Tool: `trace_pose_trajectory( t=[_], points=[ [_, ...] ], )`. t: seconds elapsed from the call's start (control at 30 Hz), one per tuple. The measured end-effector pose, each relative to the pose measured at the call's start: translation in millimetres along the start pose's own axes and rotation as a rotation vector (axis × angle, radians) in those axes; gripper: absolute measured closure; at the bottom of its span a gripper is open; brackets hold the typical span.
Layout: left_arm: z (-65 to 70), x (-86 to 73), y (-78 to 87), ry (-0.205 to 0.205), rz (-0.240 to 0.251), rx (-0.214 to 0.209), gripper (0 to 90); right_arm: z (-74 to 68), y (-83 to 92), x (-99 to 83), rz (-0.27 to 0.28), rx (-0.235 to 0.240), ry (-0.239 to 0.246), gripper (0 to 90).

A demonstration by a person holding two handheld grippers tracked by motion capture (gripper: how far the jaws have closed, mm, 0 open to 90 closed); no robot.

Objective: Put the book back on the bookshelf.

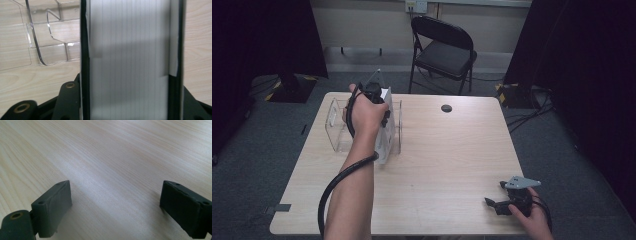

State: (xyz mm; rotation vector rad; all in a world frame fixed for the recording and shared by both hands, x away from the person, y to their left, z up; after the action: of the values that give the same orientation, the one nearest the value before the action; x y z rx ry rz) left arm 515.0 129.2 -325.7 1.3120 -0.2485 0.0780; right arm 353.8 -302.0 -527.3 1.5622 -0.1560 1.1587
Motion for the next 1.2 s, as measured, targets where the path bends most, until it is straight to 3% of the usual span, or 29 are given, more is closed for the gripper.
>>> trace_pose_trajectory(
  t=[0.23, 0.3, 0.33, 0.5, 0.8, 0.9, 1.13, 1.2],
  points=[
    [0.9, 4.1, -3.7, 0.006, 0.012, 0.01, 52.7, 0.0, 0.0, 0.0, 0.0, 0.0, 0.001, 9.6],
    [0.1, 4.5, -3.6, -0.003, -0.005, 0.008, 52.7, 0.0, 0.0, 0.0, 0.0, 0.0, 0.0, 9.6],
    [0.1, 5.1, -4.9, 0.016, 0.009, 0.008, 52.7, 0.0, 0.0, 0.0, 0.0, 0.0, 0.0, 9.6],
    [-0.4, 6.4, -9.0, 0.02, 0.033, 0.014, 52.8, 0.1, -0.1, 0.0, 0.0, 0.0, 0.001, 9.6],
    [2.1, 9.5, -13.2, 0.014, 0.036, 0.028, 52.8, 0.0, 0.1, 0.0, -0.002, -0.001, -0.001, 9.6],
    [3.6, 11.5, -14.5, 0.045, 0.064, 0.029, 52.7, 0.0, 0.0, 0.0, -0.001, 0.001, -0.002, 9.6],
    [5.3, 15.7, -16.0, 0.019, 0.061, 0.048, 52.7, 0.1, 0.1, 0.0, -0.002, 0.002, -0.001, 9.6],
    [6.7, 16.8, -18.2, 0.028, 0.062, 0.051, 52.7, 0.0, 0.1, -0.1, -0.002, 0.002, -0.003, 9.6]
  ],
)
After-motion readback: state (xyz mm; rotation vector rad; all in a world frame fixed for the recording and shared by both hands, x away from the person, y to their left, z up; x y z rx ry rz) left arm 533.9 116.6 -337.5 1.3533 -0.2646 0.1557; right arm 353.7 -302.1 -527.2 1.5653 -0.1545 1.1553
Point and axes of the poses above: each handheld gripper's, and its own axes: y roughly backward along the jaws, x roughly out of its top, z roughly to its right, the point moved 4 cm from there along -y, roughly forward along the jaws, and after that the axes turned 9 degrees about -x, right-handed, at the moved point
